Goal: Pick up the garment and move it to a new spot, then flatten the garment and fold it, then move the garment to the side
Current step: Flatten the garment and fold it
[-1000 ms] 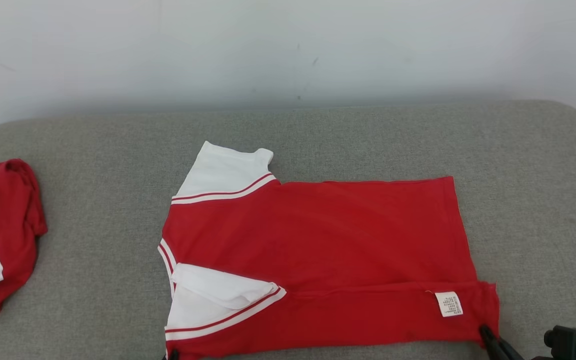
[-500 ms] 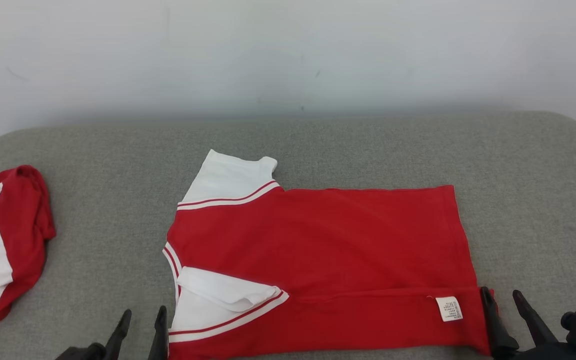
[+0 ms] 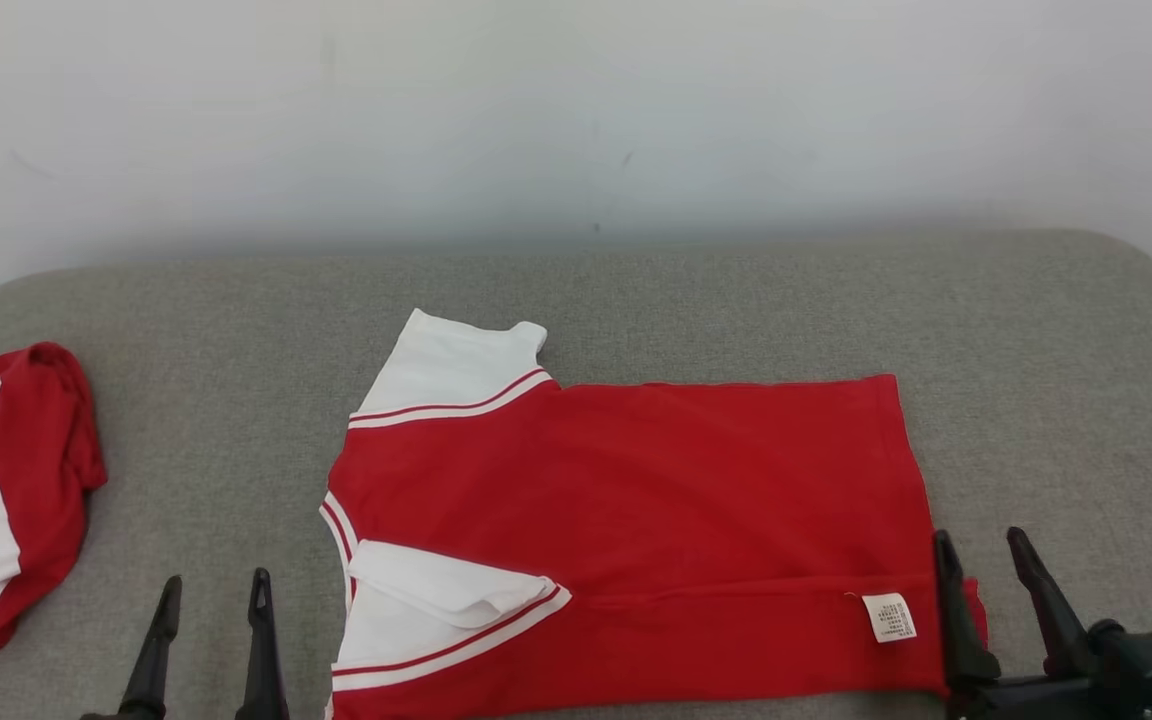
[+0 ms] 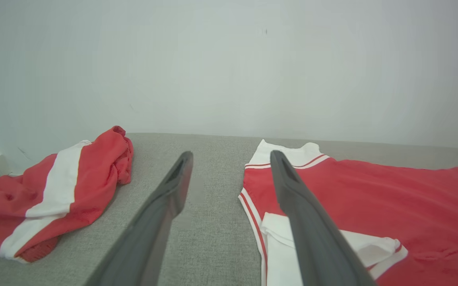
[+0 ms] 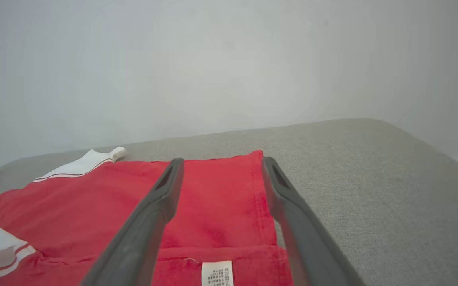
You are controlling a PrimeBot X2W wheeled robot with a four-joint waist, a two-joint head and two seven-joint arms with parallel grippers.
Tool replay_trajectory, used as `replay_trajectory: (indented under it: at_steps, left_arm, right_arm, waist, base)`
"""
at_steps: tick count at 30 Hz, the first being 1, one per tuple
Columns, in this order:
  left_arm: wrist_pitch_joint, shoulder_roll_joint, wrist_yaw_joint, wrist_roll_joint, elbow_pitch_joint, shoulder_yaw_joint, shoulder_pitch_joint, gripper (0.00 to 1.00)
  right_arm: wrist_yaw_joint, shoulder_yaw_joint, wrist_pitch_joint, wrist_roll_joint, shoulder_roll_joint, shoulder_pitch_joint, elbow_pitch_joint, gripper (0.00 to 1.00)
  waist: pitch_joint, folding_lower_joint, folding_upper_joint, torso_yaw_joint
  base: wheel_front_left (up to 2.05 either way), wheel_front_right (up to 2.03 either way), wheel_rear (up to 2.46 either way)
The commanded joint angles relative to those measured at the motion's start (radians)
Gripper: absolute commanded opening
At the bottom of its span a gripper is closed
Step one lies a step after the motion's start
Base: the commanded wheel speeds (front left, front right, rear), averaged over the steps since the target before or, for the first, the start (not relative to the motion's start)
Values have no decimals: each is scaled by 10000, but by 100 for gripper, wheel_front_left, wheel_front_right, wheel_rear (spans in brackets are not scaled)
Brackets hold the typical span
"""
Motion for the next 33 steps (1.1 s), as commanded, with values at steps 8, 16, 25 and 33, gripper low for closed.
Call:
replay_trajectory:
  at_steps: [8,16,25,33]
  left_arm:
    - [-16,-618,-564,976,177,555,106,100]
    - [-17,-912,-781,1320,528,675,75,100]
    - [-17,-1010,-926,1431,804,929,33,100]
    - [-17,-1019,-1002,1245,888,1214,-314,100]
  right_arm:
    - [-25,300,-165,-1106,690,-193,-15,100]
    - [-25,323,-171,-1517,1134,-10,-116,100]
    - [-25,162,-172,-1586,1236,-10,-29,100]
    - [-25,-86,-171,-1394,1261,-380,-71,100]
  waist:
    - [139,0,0,1]
    - [184,0,0,91]
    - [209,0,0,60]
    - [351,0,0,-245]
  base:
    - [0,0,0]
    - [0,0,0]
    - [0,0,0]
    - [0,0,0]
